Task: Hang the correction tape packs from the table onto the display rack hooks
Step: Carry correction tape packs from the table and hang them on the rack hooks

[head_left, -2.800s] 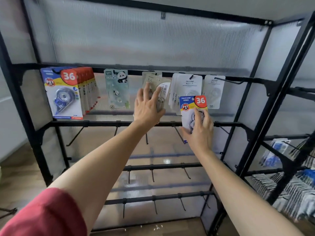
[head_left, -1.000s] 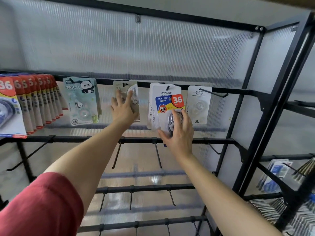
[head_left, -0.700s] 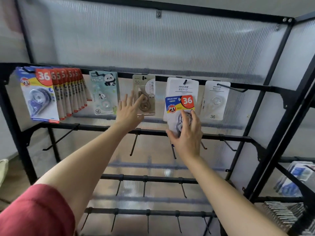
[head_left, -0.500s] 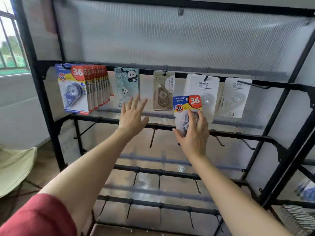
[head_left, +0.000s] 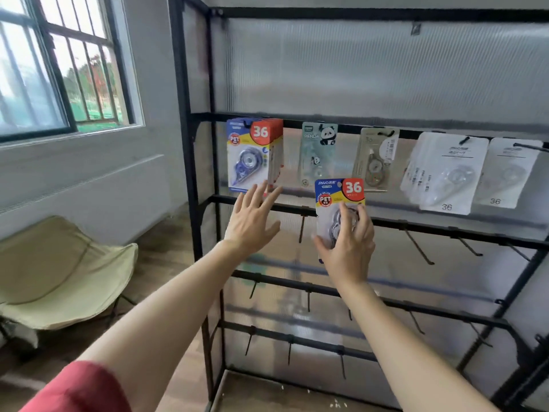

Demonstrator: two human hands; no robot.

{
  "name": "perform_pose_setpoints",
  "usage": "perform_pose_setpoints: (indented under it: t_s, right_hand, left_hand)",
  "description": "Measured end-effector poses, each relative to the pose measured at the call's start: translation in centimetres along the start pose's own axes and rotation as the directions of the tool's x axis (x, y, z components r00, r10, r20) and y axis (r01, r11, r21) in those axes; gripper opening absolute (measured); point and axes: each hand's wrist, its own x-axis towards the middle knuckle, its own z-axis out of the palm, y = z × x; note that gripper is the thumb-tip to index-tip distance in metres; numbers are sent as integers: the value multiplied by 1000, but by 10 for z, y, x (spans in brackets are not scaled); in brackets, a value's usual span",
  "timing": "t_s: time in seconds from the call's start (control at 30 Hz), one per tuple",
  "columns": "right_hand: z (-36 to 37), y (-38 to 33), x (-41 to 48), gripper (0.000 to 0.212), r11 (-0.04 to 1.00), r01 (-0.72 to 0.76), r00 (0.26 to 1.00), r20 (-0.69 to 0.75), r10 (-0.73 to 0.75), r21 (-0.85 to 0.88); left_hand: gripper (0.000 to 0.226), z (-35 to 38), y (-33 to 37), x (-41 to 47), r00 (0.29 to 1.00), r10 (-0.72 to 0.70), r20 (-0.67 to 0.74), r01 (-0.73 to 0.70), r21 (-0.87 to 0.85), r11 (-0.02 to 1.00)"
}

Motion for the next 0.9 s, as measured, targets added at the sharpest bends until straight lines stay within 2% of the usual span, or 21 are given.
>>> perform_pose_setpoints:
  t_s: [0.27, 0.53, 0.67, 0.8, 0.9]
  right_hand:
    - [20, -77, -23, 83, 999, -47, 999, 6, 47, -7]
    - [40, -152, 33, 75, 1000, 22, 999, 31, -22, -20]
    - [53, -169, 61, 74, 997, 42, 998, 58, -38, -60]
    - [59, -176, 80, 74, 991, 21, 990, 139, -3, -129]
    - [62, -179, 86, 72, 990, 25, 989, 145, -4, -141]
  left_hand:
    - [71, -15, -77, -32, 997, -73, 20, 74, -49, 996]
    - [73, -27, -131, -34, 986, -161, -30, 157, -101, 982]
    - [73, -30, -145, -25, 981, -194, -25, 191, -102, 976]
    - [74, -31, -150, -8, 982, -185, -36, 180, -113, 977]
    - [74, -31, -152, 3, 984, -171, -45, 164, -126, 978]
